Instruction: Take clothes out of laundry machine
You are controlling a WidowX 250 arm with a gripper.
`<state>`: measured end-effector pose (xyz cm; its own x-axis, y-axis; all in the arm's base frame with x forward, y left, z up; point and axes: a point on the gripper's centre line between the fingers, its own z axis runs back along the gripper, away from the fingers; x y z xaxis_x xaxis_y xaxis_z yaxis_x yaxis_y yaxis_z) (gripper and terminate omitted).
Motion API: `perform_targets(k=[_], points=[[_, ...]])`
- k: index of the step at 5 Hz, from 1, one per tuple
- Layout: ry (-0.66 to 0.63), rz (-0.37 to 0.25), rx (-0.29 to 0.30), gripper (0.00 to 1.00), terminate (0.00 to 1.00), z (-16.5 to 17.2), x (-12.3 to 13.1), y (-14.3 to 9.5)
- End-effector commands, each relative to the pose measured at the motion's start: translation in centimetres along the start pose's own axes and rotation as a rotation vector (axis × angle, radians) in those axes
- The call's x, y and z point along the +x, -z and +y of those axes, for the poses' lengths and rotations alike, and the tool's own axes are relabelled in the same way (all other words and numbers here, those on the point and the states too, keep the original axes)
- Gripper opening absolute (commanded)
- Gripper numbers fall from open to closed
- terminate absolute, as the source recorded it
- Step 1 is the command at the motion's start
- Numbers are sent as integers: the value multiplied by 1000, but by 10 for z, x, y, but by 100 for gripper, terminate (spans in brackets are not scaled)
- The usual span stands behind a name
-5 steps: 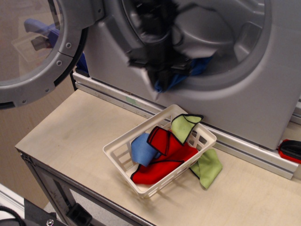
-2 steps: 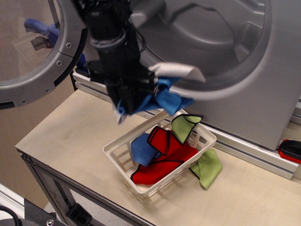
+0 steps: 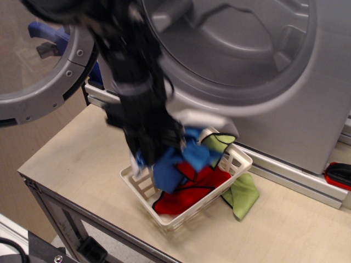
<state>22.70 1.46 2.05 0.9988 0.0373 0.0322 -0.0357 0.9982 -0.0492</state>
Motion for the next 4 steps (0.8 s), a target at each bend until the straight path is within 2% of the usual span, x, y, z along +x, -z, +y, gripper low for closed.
perform_targets(k=[1,2,3,4], points=[[-46,-88,-13,100,0,-8,16,7],[-148,-112,-38,100,0,-5,21,-6],[-270,-108,-48,100,0,1,27,-19],[-302,-158,-50,100,0,0,30,-38]])
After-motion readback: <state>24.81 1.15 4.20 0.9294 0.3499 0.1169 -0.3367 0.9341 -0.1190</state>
